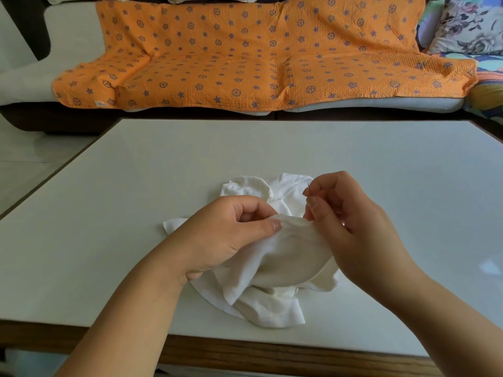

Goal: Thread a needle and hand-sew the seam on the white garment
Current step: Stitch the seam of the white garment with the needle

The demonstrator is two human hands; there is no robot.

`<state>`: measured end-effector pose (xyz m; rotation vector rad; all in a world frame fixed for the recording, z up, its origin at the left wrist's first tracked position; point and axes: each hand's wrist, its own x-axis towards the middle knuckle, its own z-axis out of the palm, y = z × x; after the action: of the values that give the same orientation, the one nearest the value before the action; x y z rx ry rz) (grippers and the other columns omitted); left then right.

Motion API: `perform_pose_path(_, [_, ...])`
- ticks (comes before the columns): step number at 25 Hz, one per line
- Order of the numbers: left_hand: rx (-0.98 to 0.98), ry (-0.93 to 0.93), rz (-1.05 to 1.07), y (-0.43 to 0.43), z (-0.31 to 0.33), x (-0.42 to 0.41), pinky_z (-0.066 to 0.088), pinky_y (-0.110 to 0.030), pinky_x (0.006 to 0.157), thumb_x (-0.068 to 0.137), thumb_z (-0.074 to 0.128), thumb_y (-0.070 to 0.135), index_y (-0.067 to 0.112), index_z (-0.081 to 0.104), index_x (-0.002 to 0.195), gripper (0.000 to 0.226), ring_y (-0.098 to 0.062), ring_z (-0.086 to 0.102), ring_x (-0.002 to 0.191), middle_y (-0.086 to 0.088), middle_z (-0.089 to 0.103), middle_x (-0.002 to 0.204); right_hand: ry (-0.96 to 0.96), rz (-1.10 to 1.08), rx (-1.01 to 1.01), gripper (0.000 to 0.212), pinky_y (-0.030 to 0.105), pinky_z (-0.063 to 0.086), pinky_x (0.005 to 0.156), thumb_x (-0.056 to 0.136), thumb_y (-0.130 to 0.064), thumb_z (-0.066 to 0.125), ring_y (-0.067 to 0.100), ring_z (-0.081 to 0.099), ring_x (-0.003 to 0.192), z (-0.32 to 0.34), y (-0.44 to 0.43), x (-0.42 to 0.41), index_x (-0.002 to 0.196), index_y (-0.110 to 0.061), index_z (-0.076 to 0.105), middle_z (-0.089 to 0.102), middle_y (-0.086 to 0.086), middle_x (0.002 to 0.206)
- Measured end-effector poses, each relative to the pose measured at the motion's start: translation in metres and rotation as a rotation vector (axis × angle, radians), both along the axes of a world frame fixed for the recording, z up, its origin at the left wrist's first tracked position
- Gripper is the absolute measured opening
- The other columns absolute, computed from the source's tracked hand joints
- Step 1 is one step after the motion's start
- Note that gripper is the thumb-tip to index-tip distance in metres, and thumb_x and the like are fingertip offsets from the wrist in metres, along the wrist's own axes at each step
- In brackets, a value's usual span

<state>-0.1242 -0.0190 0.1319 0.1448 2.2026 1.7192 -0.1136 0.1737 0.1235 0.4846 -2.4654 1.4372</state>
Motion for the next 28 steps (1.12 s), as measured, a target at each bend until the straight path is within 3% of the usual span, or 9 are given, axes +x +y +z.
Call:
perform_pose_path(4, [0.018, 0.025, 0.006, 0.0, 0.001, 0.0, 0.05, -0.016, 0.076, 0.085, 0.071, 0.016, 0.018, 0.073, 0.086, 0.003, -0.004, 0.067, 0.079, 0.006, 0.071, 0.077, -0.008, -0.057, -0.019, 0.014, 0.012, 0.041, 0.055, 0.095, -0.021, 0.049, 0.007, 0.055, 0.064, 0.001, -0.001, -0.002, 0.091, -0.034, 0.05, 0.064, -0.014, 0.081])
perform_pose_path(8, [0.039, 0.041, 0.001, 0.0, 0.002, 0.001, 0.05, -0.013, 0.077, 0.084, 0.071, 0.013, 0.017, 0.073, 0.085, 0.005, -0.003, 0.067, 0.08, 0.005, 0.071, 0.079, 0.001, -0.085, -0.003, 0.009, 0.023, 0.047, 0.064, 0.094, -0.028, 0.048, 0.009, 0.06, 0.074, 0.0, -0.002, 0.001, 0.092, -0.036, 0.049, 0.064, -0.016, 0.085])
perform_pose_path(11, [0.07, 0.043, 0.028, 0.0, 0.002, 0.001, 0.051, -0.015, 0.078, 0.083, 0.071, 0.014, 0.018, 0.074, 0.083, 0.005, -0.005, 0.067, 0.082, 0.002, 0.073, 0.082, 0.019, -0.115, -0.092, 0.011, 0.02, 0.048, 0.061, 0.093, -0.027, 0.052, 0.011, 0.061, 0.066, 0.01, -0.001, 0.01, 0.091, -0.037, 0.054, 0.066, -0.011, 0.077])
perform_pose_path(15, [0.103, 0.043, 0.061, 0.001, 0.002, 0.0, 0.053, -0.019, 0.081, 0.083, 0.071, 0.013, 0.013, 0.075, 0.087, 0.005, -0.01, 0.07, 0.086, -0.002, 0.076, 0.087, -0.202, 0.003, -0.124, 0.01, 0.012, 0.04, 0.047, 0.093, -0.029, 0.054, 0.007, 0.053, 0.044, 0.026, -0.005, 0.025, 0.086, -0.036, 0.057, 0.064, -0.001, 0.057])
perform_pose_path(19, [0.081, 0.045, 0.088, -0.001, 0.002, -0.001, 0.053, -0.025, 0.088, 0.084, 0.071, 0.013, 0.011, 0.074, 0.089, 0.007, -0.014, 0.071, 0.089, -0.007, 0.076, 0.091, -0.424, 0.053, -0.04, 0.009, 0.012, 0.036, 0.041, 0.092, -0.028, 0.056, 0.008, 0.052, 0.04, 0.029, -0.005, 0.027, 0.085, -0.032, 0.061, 0.065, -0.001, 0.054])
perform_pose_path(28, [0.092, 0.07, 0.093, -0.001, 0.003, 0.0, 0.052, -0.015, 0.076, 0.08, 0.073, 0.012, 0.014, 0.074, 0.087, 0.007, -0.008, 0.071, 0.083, 0.0, 0.076, 0.083, -0.474, 0.007, 0.01, 0.013, 0.01, 0.033, 0.038, 0.092, -0.02, 0.056, 0.008, 0.052, 0.038, 0.025, -0.004, 0.022, 0.087, -0.028, 0.064, 0.066, -0.001, 0.053])
